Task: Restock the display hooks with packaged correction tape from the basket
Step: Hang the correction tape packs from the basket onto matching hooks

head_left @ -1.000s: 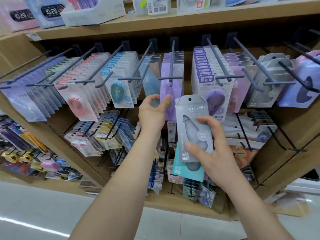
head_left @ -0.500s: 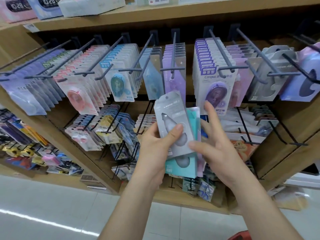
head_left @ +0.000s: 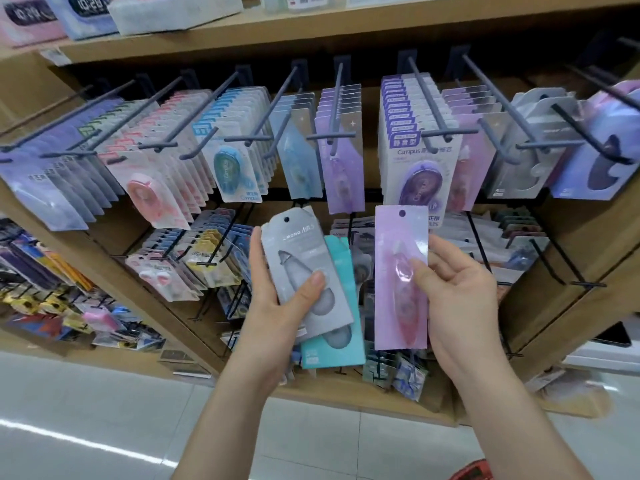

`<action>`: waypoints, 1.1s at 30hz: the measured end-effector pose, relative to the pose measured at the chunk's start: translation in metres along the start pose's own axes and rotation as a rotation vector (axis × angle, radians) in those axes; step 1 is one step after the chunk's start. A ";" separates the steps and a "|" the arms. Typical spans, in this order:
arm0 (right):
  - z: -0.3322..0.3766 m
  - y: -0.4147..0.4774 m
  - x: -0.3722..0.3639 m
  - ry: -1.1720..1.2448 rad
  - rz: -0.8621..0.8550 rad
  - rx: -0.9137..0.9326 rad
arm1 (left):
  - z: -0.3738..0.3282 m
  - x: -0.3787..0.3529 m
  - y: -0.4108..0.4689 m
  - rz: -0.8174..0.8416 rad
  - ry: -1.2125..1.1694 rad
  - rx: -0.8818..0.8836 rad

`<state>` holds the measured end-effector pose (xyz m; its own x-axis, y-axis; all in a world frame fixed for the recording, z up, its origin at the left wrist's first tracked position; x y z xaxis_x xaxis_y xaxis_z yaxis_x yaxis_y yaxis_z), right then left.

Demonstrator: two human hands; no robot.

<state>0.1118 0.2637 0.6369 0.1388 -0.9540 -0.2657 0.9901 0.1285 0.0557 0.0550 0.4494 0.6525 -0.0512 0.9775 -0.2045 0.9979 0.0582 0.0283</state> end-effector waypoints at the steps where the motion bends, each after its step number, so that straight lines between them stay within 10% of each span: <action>1: 0.001 0.001 0.001 0.010 -0.002 -0.009 | -0.001 0.004 -0.002 0.005 0.072 -0.015; 8: 0.006 0.013 -0.019 0.025 0.115 0.013 | 0.011 -0.007 -0.007 0.141 0.553 -0.042; 33: 0.057 0.023 0.044 -0.181 -0.321 0.276 | 0.050 -0.090 0.029 0.279 0.585 0.065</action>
<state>0.1392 0.2092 0.6817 -0.2038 -0.9689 -0.1405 0.9371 -0.2346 0.2586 0.0909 0.3530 0.6225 0.2156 0.9040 0.3692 0.9762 -0.2085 -0.0595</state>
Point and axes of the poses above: each hand's wrist, its own y-axis towards the middle knuckle, its own x-axis out of the back of the hand, z = x × y, the point moved 3 cm from there along y, towards the middle knuckle, and after that the axes turned 12 degrees about z, right-handed, at the moved point
